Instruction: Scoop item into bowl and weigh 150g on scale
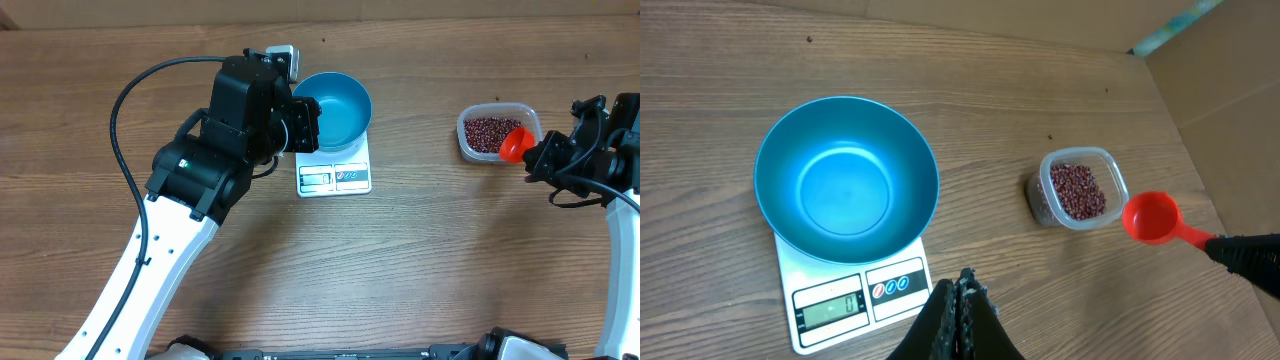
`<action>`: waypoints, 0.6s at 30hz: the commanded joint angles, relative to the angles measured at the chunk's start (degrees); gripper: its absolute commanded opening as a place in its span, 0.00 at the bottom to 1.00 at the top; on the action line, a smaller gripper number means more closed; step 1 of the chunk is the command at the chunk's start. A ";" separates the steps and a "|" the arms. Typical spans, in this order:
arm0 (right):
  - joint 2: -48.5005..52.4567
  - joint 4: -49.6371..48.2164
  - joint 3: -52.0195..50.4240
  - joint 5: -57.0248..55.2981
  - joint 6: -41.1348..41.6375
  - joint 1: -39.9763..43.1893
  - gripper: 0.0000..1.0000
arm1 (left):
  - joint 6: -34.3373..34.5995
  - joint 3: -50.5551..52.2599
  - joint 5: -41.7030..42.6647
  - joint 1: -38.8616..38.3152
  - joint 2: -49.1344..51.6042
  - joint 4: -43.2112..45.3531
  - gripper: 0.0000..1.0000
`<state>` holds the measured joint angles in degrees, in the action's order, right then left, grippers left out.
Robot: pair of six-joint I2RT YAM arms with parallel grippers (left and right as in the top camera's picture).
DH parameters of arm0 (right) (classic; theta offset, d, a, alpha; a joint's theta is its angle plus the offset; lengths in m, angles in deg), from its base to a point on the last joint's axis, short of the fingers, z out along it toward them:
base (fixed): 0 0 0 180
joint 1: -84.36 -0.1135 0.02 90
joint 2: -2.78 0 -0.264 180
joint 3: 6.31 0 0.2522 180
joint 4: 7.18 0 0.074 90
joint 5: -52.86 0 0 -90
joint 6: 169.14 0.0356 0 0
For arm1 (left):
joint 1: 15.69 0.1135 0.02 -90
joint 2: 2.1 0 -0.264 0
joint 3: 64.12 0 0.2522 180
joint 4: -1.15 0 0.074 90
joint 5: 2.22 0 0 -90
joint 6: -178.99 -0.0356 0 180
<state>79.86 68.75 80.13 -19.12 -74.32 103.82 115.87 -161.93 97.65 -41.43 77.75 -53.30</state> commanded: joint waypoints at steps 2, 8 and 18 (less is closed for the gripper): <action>-0.79 -0.31 1.27 0.52 -0.44 0.04 0.04 | 0.39 -1.62 0.09 0.20 0.52 0.37 0.04; -0.79 -0.31 1.27 0.52 -0.44 0.04 0.04 | 0.39 -1.62 0.07 0.20 0.52 0.37 0.04; -0.79 -0.31 1.27 0.52 -0.44 0.04 0.04 | 0.39 -1.62 0.07 0.20 0.52 0.37 0.04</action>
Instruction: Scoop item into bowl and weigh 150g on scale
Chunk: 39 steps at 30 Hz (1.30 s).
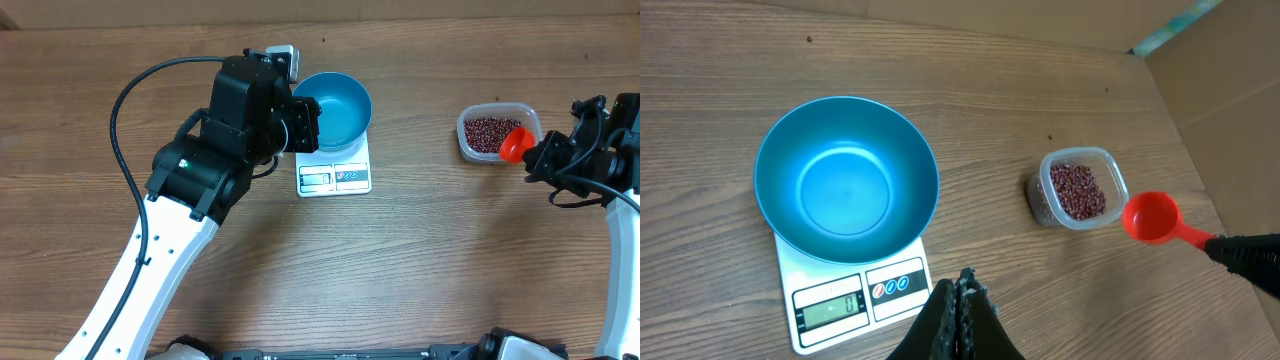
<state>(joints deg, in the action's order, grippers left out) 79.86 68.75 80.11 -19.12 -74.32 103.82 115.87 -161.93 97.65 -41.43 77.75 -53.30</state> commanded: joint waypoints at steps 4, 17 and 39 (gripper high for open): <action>-0.79 -0.31 1.29 0.52 -0.44 0.04 0.04 | 0.39 -1.62 0.07 0.20 0.52 0.37 0.04; -0.79 -0.13 1.29 0.52 -0.44 0.04 0.04 | 0.35 -1.62 0.04 0.22 0.52 0.48 0.04; -0.76 -0.35 1.29 0.52 -0.44 0.04 0.04 | 0.15 -1.62 0.07 0.20 4.28 0.68 0.04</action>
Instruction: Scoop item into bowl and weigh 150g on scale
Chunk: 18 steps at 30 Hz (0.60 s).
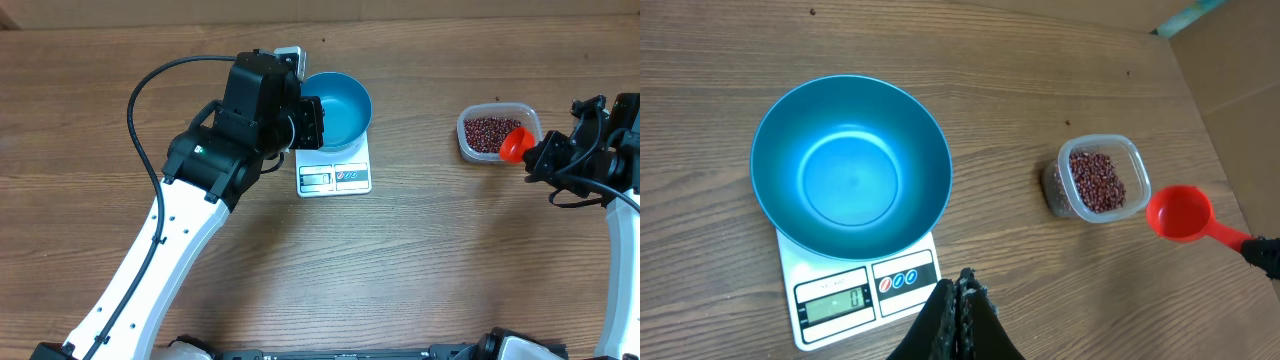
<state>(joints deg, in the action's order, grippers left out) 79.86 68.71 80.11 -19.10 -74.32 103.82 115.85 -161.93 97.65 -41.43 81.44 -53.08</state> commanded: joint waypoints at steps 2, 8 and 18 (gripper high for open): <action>-0.79 -0.46 1.29 0.50 -0.44 0.04 0.04 | 0.20 -1.62 0.11 0.20 0.74 0.44 0.04; -0.79 -0.42 1.29 0.50 -0.44 0.04 0.04 | 0.17 -1.62 0.11 0.20 0.79 0.35 0.04; -0.79 -0.22 1.29 0.50 -0.44 0.04 0.04 | 0.17 -1.62 0.26 0.20 0.79 -0.09 0.04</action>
<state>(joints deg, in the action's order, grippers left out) 79.86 68.75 80.11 -19.10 -74.34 103.82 115.85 -161.93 97.65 -41.43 81.71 -53.15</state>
